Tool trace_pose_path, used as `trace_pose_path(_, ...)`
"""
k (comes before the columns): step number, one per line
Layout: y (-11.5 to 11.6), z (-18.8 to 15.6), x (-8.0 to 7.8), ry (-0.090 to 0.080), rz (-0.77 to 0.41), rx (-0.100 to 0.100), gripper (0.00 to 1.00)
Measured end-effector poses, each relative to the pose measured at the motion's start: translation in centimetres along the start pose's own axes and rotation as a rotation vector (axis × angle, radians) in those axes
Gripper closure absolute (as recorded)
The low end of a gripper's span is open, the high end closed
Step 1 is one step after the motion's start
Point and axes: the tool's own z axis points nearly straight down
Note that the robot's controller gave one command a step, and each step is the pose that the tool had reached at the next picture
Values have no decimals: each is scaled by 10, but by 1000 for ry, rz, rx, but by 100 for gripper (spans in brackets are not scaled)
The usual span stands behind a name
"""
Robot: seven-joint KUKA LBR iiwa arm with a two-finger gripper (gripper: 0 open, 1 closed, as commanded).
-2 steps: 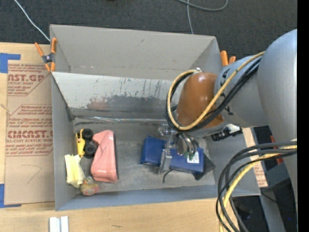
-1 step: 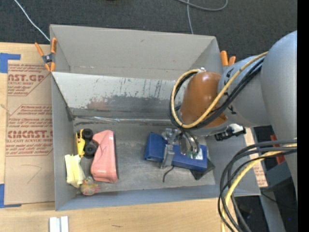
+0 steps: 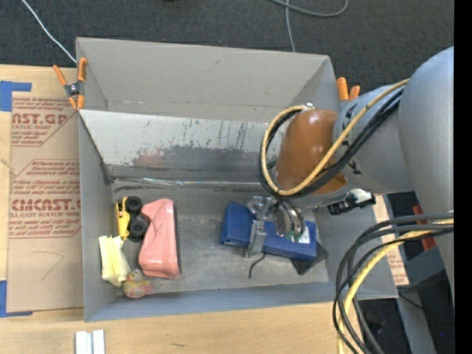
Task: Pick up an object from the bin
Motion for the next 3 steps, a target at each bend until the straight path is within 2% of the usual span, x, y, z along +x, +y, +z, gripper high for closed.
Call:
trace_pose_path(1,0,-4,1,5,0,0,100)
trace_pose_path(3,0,-31,1,2,0,-1,100)
